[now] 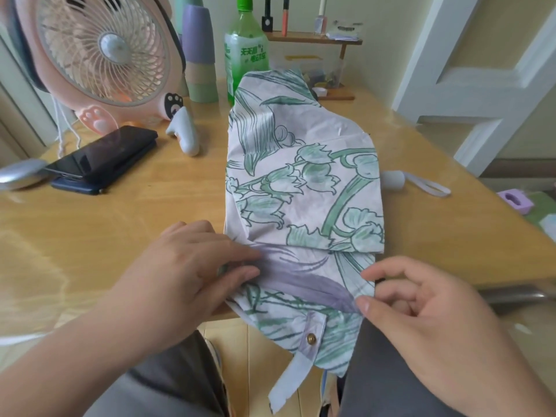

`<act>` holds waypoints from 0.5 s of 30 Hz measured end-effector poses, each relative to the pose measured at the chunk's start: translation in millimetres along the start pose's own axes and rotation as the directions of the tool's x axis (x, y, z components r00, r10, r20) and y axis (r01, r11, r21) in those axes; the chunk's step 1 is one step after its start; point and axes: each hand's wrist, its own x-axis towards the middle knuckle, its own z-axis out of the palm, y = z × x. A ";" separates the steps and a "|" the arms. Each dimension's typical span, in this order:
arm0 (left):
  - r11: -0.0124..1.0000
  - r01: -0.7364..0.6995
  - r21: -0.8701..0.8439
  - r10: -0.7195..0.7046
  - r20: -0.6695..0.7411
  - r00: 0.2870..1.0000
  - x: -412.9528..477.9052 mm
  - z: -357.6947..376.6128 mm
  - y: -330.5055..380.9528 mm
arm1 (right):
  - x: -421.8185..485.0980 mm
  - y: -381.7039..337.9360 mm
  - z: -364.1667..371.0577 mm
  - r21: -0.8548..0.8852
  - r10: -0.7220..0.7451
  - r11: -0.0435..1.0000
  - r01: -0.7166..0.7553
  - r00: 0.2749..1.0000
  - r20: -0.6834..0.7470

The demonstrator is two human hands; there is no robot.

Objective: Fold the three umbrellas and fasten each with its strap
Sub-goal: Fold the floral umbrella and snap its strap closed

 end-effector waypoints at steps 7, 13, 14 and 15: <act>0.862 0.491 -0.129 -0.507 -0.153 0.849 22.5 -0.8 8.7 | 21.8 -16.7 -13.7 -0.256 -0.102 0.966 0.042 0.969 -0.226; 0.559 0.762 -0.326 -0.753 0.184 0.632 66.3 -18.7 -13.7 | 90.9 -25.1 -37.3 -0.061 -0.059 0.997 0.057 0.998 -0.032; 0.559 0.771 -0.305 -0.751 0.206 0.627 73.0 -18.0 -14.0 | 99.2 -28.1 -32.1 -0.077 -0.053 0.995 0.057 0.998 0.046; 0.568 0.775 -0.277 -0.750 0.214 0.626 79.8 -16.4 -14.4 | 107.7 -29.0 -27.2 -0.127 -0.055 0.990 0.067 0.994 0.095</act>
